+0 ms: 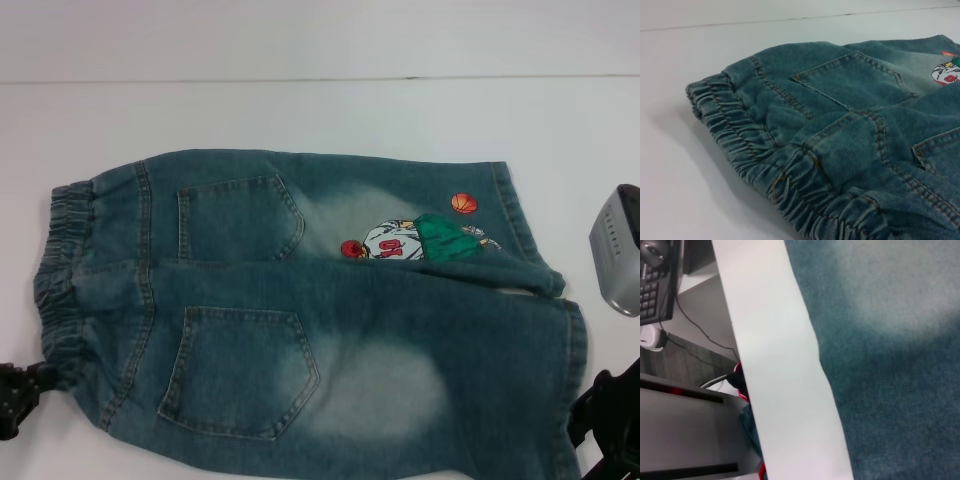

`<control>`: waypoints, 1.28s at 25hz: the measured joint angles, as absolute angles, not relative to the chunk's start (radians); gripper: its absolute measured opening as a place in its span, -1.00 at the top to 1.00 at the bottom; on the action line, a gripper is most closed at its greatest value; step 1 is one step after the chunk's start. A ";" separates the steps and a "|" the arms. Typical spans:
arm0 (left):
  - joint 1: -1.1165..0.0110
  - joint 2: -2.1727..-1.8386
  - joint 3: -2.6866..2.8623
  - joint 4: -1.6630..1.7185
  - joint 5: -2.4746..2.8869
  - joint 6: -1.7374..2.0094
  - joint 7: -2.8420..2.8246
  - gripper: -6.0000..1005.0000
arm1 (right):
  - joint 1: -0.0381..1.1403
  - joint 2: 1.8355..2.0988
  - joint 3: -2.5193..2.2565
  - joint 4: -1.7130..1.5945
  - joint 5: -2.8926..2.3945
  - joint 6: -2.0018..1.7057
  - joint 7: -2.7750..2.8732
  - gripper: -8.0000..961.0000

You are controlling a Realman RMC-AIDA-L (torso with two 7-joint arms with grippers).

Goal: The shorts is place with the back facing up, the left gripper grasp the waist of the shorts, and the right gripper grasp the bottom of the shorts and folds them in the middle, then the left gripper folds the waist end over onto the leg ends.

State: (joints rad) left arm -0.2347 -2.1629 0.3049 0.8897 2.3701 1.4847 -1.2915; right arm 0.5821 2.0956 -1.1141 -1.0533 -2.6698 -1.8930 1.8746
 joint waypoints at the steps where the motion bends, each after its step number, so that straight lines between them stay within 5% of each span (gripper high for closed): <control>1: -0.235 -2.163 0.305 0.890 2.370 1.485 -1.291 0.89 | 0.583 2.096 -1.117 -1.051 -2.665 -1.896 1.875 -0.58; 7: -0.235 -2.163 0.305 0.890 2.370 1.484 -1.284 0.89 | 0.583 2.092 -1.131 -1.050 -2.635 -1.908 1.872 -0.57; 13: -0.235 -2.163 0.304 0.888 2.369 1.483 -1.282 0.89 | 0.585 2.094 -1.138 -1.042 -2.634 -1.886 1.879 -0.11; 24: -0.237 -2.162 0.299 0.869 2.361 1.469 -1.270 0.89 | 0.525 2.097 -1.251 -1.064 -2.540 -1.800 1.829 0.41; 29: -0.241 -2.160 0.294 0.859 2.357 1.465 -1.270 0.89 | 0.497 2.094 -1.252 -1.100 -2.501 -1.822 1.766 0.89; 32: -0.241 -2.162 0.281 0.856 2.345 1.461 -1.277 0.89 | 0.485 2.094 -1.253 -1.116 -2.497 -1.825 1.739 0.91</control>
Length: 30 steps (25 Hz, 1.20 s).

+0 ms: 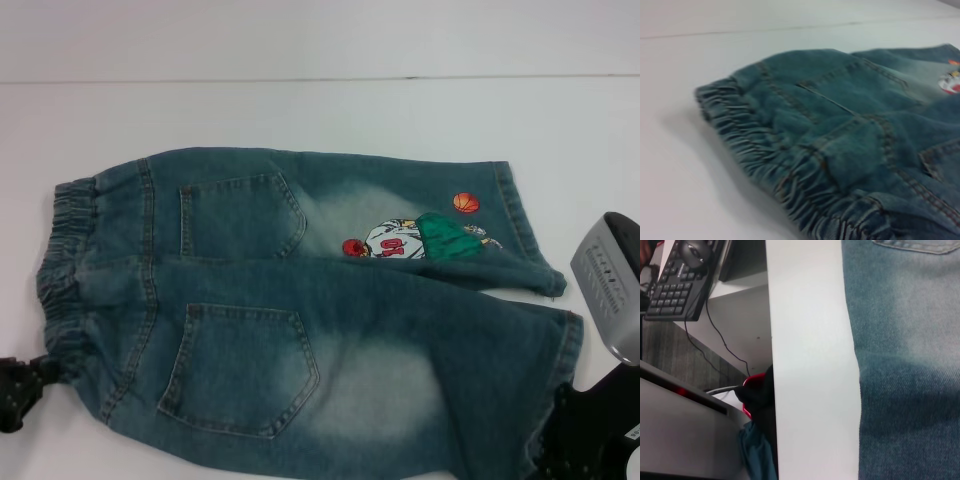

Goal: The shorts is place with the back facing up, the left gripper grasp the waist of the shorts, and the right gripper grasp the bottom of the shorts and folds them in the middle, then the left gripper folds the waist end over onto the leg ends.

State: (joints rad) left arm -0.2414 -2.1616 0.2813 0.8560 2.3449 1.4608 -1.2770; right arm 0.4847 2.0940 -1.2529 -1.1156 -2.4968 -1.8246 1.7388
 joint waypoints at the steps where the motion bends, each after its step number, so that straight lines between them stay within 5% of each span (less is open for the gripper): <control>1: -0.241 -2.162 0.279 0.856 2.344 1.460 -1.278 0.89 | 0.483 2.093 -1.245 -1.116 -2.496 -1.826 1.732 0.91; 30: -0.244 -2.158 0.134 0.856 2.088 1.460 -1.361 0.89 | 0.450 2.087 -0.764 -0.997 -2.103 -1.555 1.664 0.91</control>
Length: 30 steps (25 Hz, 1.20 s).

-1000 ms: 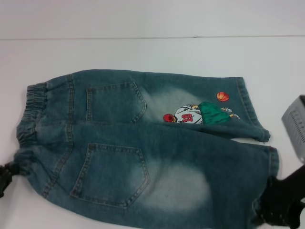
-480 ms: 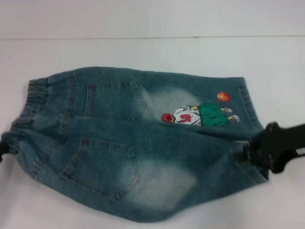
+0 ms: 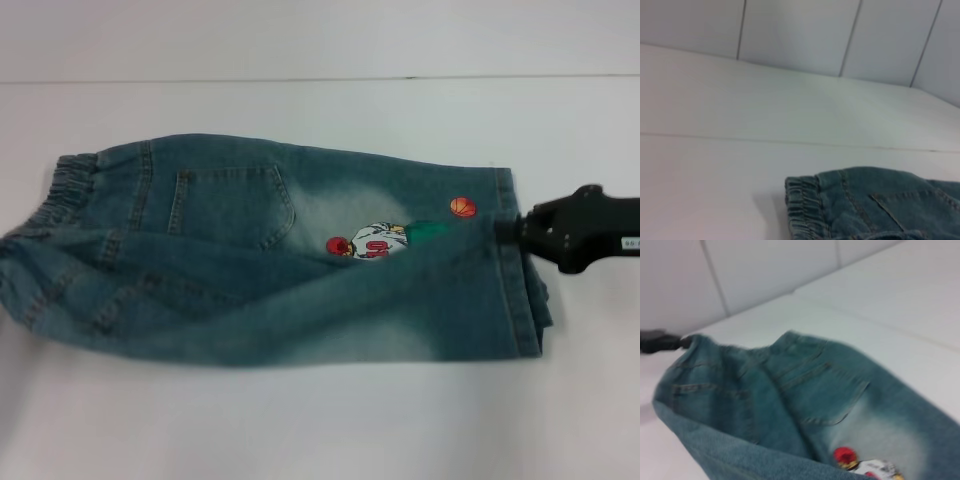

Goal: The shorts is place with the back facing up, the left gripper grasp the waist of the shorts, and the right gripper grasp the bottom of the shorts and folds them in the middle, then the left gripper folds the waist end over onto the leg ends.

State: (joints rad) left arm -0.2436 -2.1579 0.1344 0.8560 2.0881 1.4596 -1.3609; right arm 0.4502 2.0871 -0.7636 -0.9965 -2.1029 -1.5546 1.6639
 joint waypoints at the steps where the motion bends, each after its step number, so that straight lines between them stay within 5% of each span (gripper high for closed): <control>1: -0.244 -2.159 0.134 0.862 2.081 1.460 -1.368 0.89 | 0.449 2.088 -0.752 -0.994 -2.095 -1.548 1.661 0.91; 30: -0.374 -2.147 0.403 0.938 2.159 1.119 -1.803 0.88 | 0.612 2.087 -0.736 -0.688 -1.996 -1.073 1.517 0.92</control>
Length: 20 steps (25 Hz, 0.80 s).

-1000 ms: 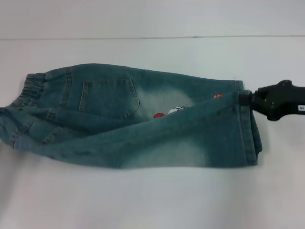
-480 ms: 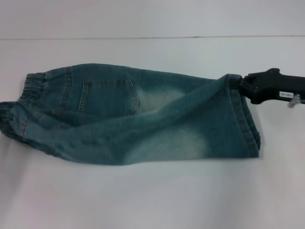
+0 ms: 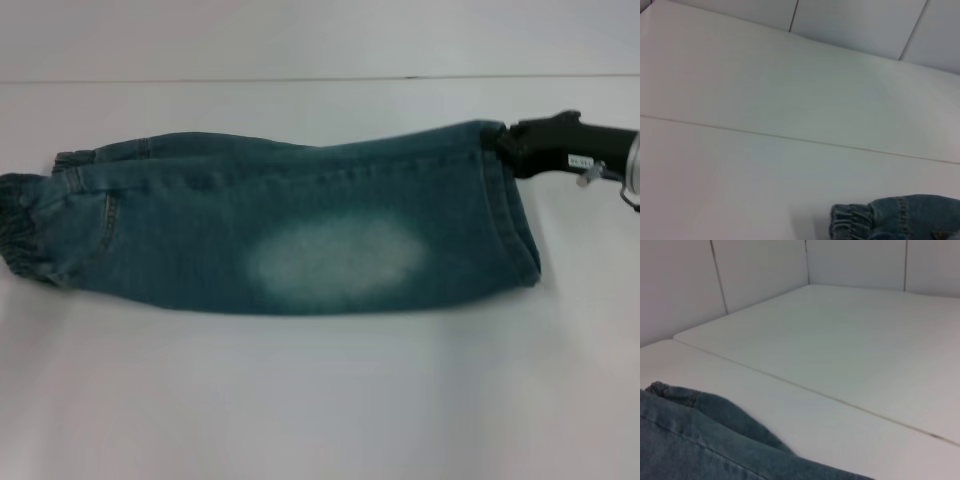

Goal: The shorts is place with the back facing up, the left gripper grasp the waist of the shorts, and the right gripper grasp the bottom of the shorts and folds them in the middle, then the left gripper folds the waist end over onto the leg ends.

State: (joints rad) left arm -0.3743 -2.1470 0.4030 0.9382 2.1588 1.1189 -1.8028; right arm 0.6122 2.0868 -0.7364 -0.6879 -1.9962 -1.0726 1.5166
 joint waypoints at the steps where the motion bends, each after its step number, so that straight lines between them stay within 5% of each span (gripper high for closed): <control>1: -0.381 -2.147 0.407 0.943 2.171 1.110 -1.814 0.88 | 0.620 2.086 -0.738 -0.687 -1.998 -1.068 1.525 0.92; 20: -0.412 -2.148 0.562 0.949 2.255 1.027 -1.852 0.86 | 0.663 2.087 -0.817 -0.668 -2.103 -0.961 1.631 0.78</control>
State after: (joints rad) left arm -0.4115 -2.1475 0.5625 0.9492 2.2548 1.0270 -1.8522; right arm 0.6633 2.0872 -0.8174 -0.6677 -2.1034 -0.9607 1.6313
